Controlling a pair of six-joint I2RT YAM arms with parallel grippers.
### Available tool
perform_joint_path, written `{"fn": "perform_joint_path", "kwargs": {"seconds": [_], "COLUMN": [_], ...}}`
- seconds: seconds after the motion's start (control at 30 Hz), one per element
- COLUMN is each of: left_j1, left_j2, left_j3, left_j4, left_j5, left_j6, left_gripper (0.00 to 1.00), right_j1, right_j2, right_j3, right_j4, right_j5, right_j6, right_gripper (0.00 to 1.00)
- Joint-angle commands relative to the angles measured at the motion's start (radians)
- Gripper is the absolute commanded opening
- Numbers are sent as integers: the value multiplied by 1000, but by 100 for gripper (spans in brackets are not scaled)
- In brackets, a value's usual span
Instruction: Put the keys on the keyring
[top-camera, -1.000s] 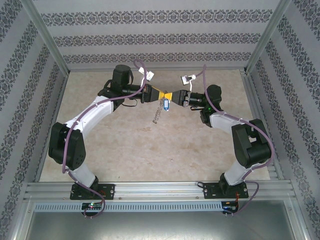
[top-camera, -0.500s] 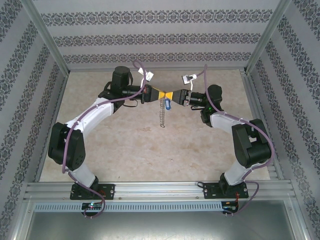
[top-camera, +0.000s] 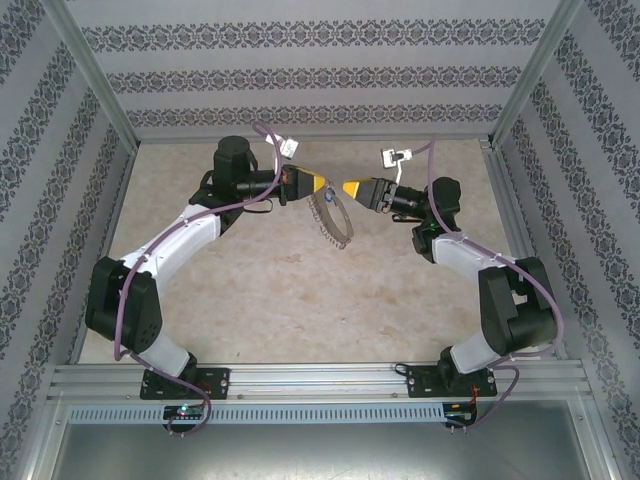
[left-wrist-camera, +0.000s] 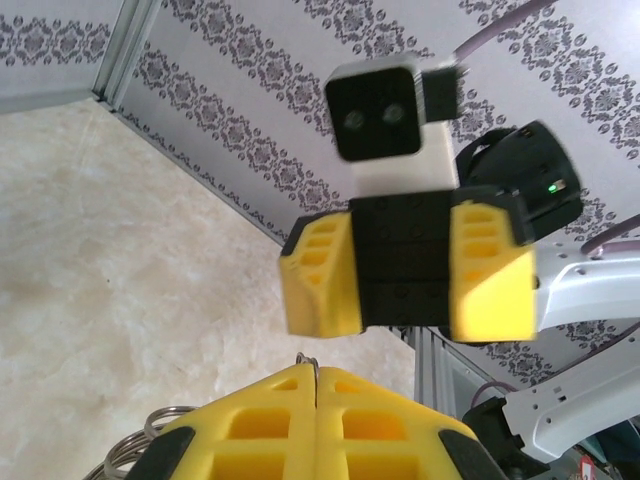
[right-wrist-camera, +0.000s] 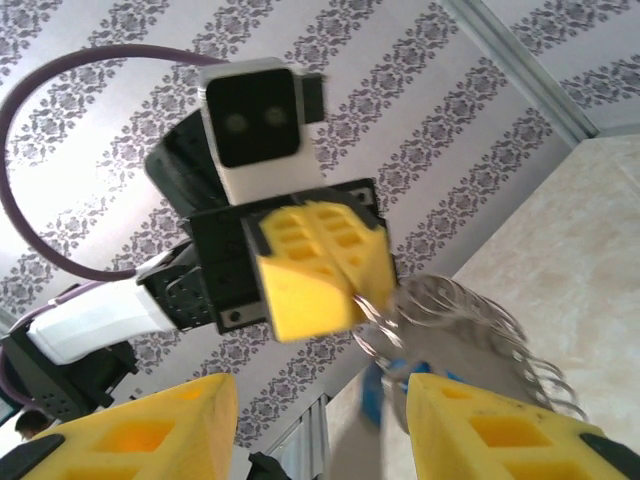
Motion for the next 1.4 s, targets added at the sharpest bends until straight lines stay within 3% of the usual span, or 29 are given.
{"fn": "perform_joint_path", "kwargs": {"seconds": [0.0,0.87,1.37], "left_j1": [-1,-9,-9], "left_j2": [-42,-51,-51], "left_j3": [-3,-2,0], "left_j4": [105,152,149], "left_j5": [17,29,24], "left_j6": [-35,-74,-74], "left_gripper": [0,0,0], "right_j1": [-12,75,94], "right_j2": [4,80,-83], "right_j3": [-11,17,-78], "right_j4": [41,64,-177], "right_j5": [32,63,222], "right_j6": [-40,-58,-287], "right_gripper": [49,47,54]}}
